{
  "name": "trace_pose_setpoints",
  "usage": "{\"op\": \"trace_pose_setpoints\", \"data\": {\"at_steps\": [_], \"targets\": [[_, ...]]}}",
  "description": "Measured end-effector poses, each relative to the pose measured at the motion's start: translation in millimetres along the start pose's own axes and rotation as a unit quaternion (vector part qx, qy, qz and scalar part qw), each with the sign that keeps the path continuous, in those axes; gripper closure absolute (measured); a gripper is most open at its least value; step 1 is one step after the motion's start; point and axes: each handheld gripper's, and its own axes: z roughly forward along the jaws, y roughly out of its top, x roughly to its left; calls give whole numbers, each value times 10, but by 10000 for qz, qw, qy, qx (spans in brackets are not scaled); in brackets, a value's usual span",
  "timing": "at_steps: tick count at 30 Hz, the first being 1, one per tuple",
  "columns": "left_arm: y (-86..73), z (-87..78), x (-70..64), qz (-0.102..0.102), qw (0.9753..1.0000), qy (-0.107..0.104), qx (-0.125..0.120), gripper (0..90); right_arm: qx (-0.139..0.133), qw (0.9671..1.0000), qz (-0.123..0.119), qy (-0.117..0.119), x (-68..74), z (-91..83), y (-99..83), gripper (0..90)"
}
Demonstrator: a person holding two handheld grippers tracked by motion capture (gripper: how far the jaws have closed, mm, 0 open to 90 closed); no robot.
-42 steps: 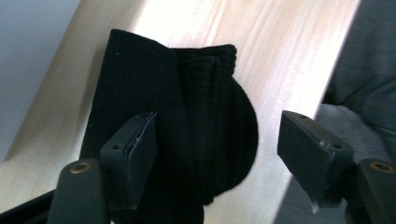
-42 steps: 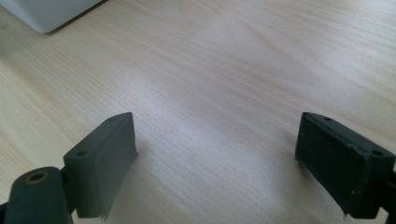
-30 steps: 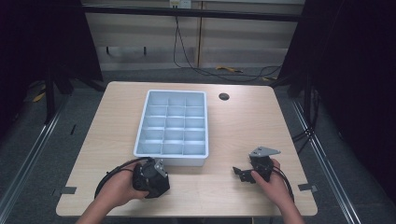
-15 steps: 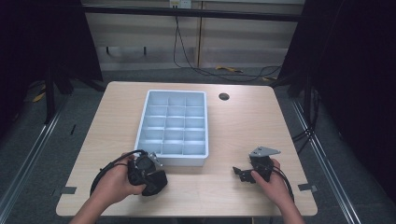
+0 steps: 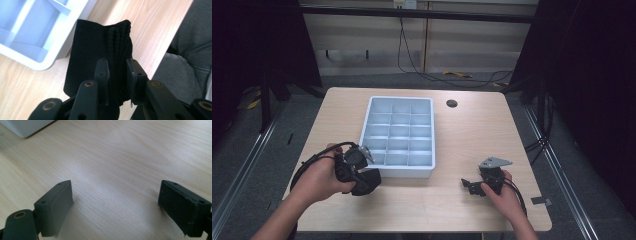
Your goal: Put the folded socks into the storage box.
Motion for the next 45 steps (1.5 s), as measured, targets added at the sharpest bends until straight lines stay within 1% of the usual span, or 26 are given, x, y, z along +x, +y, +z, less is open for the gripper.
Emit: {"op": "trace_pose_setpoints", "data": {"at_steps": [1,3,4,6,7,8,9,12,13,15,16,18,19,20,21,23,24,25,28,32,35,36,37,40,42,45], "targets": [[10,-52,15,28,10000,36,33,730,0,10000,2,0,0,0,0,118],[29,-150,34,-49,10000,73,12,730,1,10000,3,0,0,0,0,117],[29,-150,34,-49,10000,73,12,729,1,10000,3,0,0,0,0,117],[79,-306,86,-4,9999,169,-28,729,-3,10000,3,7,0,1,0,117],[79,-306,86,-4,9999,169,-28,729,-3,10000,3,7,0,1,0,117],[126,-394,118,-35,9996,286,-19,729,-7,10000,1,-3,0,1,0,117],[126,-394,118,-35,9996,286,-19,729,-3,10000,11,-2,1,0,0,117],[243,-528,189,-64,9992,394,-10,728,-15,10000,-9,-4,-2,2,0,117],[270,-542,206,-108,9990,431,-68,728,-13,10000,-1,-4,0,2,0,117],[303,-550,244,-78,9988,473,-18,727,-16,10000,-11,-4,-2,2,0,117],[337,-520,301,-134,9985,536,42,726,-15,10000,-13,-3,-2,2,1,118],[353,-494,341,-163,9985,506,97,725,-15,10000,-12,-3,-2,2,1,117],[369,-399,410,-217,9988,443,73,725,-14,10000,-8,-2,-1,2,0,117],[369,-399,410,-217,9988,443,73,725,-17,10000,-11,-3,-2,2,0,117],[388,-298,465,-221,9990,352,145,724,-16,10000,-8,-2,-1,2,0,117],[404,-197,504,-271,9991,301,101,724,-15,10000,-6,0,-2,2,1,117],[404,-197,504,-271,9991,301,101,724,-13,10000,-2,1,-1,2,1,117],[428,-123,541,-297,9990,302,116,723,-13,10000,-1,0,-1,2,1,117],[480,-56,578,-254,9993,241,124,722,-13,10000,-2,1,-1,2,0,117],[568,11,565,-226,9994,246,70,721,-15,10000,-9,2,-2,3,1,117],[599,68,555,-216,9995,218,104,720,-19,10000,-7,9,-2,3,0,116],[612,127,556,-209,9992,253,224,719,-13,10000,-2,1,0,2,0,116],[611,151,565,-202,9991,260,251,719,-13,10000,-4,0,-1,2,0,116],[603,190,594,-314,9989,207,263,718,-4,10000,10,2,1,1,0,116],[608,189,601,-331,9989,197,271,718,-5,10000,10,2,1,1,0,116],[666,197,597,-277,9981,271,488,718,-20,10000,-5,10,-2,3,0,116]]}}
